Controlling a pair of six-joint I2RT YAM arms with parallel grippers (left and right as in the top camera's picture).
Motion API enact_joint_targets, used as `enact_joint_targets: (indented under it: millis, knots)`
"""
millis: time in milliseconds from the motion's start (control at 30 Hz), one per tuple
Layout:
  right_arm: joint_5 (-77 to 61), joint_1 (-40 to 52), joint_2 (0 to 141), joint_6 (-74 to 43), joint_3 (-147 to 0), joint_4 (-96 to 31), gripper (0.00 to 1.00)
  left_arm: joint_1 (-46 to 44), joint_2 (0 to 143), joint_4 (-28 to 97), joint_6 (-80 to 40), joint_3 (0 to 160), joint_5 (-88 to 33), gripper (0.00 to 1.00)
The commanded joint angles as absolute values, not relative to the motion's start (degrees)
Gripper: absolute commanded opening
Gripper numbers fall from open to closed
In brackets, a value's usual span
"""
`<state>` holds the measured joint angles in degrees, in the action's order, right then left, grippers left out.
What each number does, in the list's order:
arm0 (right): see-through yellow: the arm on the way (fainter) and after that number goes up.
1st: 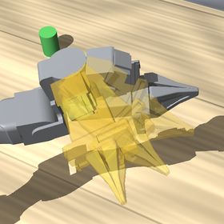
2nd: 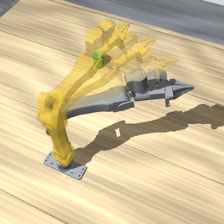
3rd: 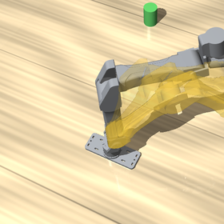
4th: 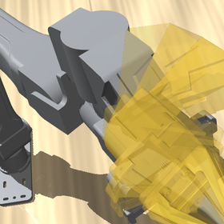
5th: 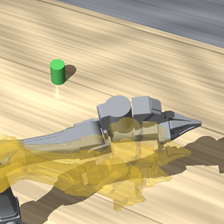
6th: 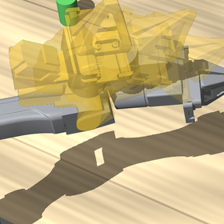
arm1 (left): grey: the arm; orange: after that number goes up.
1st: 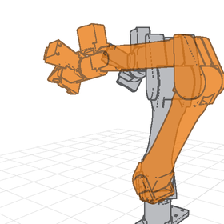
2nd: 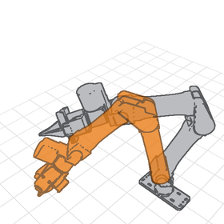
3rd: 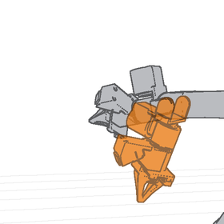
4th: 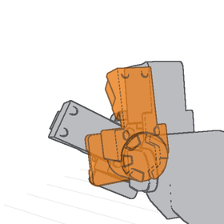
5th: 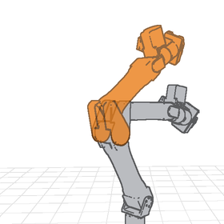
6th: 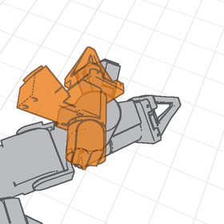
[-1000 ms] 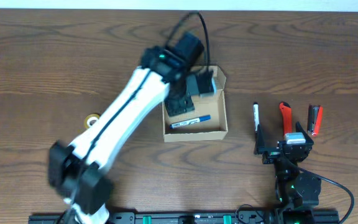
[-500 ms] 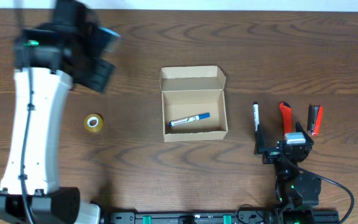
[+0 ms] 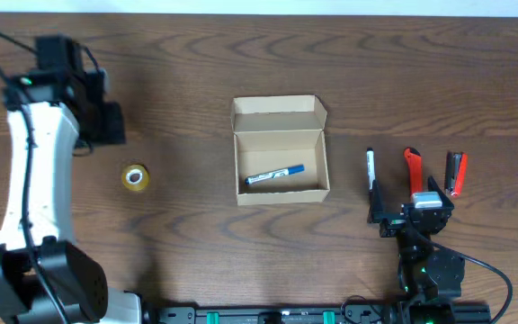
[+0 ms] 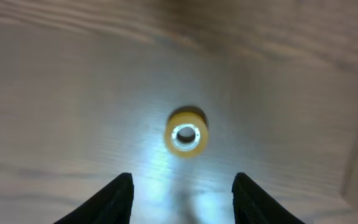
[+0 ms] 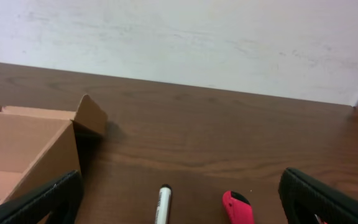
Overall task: Pack container
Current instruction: 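Move the left gripper back over the yellow tape roll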
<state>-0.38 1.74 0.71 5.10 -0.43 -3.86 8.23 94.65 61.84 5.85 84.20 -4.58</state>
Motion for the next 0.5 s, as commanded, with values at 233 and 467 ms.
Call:
enact_joint_targets:
  millis: [233, 467]
  knots:
    - [-0.01, 2.33, 0.38, 5.87, -0.32, -4.16, 0.99, 6.72, 93.67, 49.15, 4.25, 61.67, -10.63, 0.54]
    - [-0.01, 2.33, 0.38, 5.87, -0.32, -4.16, 0.99, 6.63, 93.69, 45.93, 4.27, 60.14, -10.83, 0.59]
